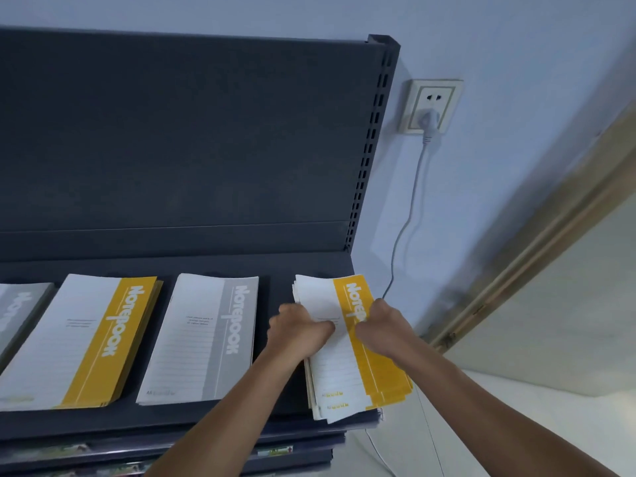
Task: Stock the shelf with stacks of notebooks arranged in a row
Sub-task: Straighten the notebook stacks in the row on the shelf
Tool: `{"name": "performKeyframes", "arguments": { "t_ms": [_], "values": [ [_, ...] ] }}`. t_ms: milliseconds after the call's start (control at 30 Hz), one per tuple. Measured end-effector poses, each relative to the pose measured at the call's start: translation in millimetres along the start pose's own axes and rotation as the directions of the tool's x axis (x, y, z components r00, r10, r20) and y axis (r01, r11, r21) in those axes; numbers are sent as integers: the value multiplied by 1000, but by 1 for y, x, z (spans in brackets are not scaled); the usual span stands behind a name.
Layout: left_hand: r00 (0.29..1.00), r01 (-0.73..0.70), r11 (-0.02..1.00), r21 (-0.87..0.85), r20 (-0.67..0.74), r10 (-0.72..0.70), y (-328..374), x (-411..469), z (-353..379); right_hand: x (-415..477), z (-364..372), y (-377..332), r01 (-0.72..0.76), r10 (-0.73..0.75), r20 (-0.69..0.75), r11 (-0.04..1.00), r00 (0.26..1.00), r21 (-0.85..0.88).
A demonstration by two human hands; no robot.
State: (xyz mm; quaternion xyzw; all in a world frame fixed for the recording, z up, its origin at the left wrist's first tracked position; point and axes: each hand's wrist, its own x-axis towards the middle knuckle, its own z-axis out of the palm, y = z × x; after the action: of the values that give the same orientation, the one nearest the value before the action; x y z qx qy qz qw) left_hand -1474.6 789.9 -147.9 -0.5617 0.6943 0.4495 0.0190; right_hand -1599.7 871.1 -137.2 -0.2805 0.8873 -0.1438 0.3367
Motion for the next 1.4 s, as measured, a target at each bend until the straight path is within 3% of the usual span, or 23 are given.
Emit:
{"name": "performKeyframes", "arguments": {
  "t_ms": [100,200,367,500,867,1000,1133,1400],
  "values": [
    [1000,10,998,-63,-4,-10,7,-6,-7,-3,-2,-6,27,-26,-63,1000,998,13],
    [996,-5,997,-74,-85,-1,18,-11,-20,-3,-2,-12,111,-92,-126,983,988,146],
    [939,-311,921,-235,-226,259,19,-26,-40,-15,3,-18,387,-252,-386,862,887,326],
    [883,-456,799,-392,-308,353,11,-35,-39,-31,5,-20,534,-292,-536,756,792,377],
    [862,-507,686,-521,-313,399,-10,-43,-18,-47,30,-9,478,-201,-519,735,831,481],
    [847,-531,658,-534,-356,395,-10,-44,-16,-48,34,-12,480,-169,-552,730,817,487],
    [834,-550,612,-567,-402,378,-8,-46,-22,-49,29,-17,527,-229,-573,731,787,433],
    [849,-527,658,-538,-310,427,-17,-47,-29,-48,29,-11,536,-247,-551,708,797,460]
  ]
}}
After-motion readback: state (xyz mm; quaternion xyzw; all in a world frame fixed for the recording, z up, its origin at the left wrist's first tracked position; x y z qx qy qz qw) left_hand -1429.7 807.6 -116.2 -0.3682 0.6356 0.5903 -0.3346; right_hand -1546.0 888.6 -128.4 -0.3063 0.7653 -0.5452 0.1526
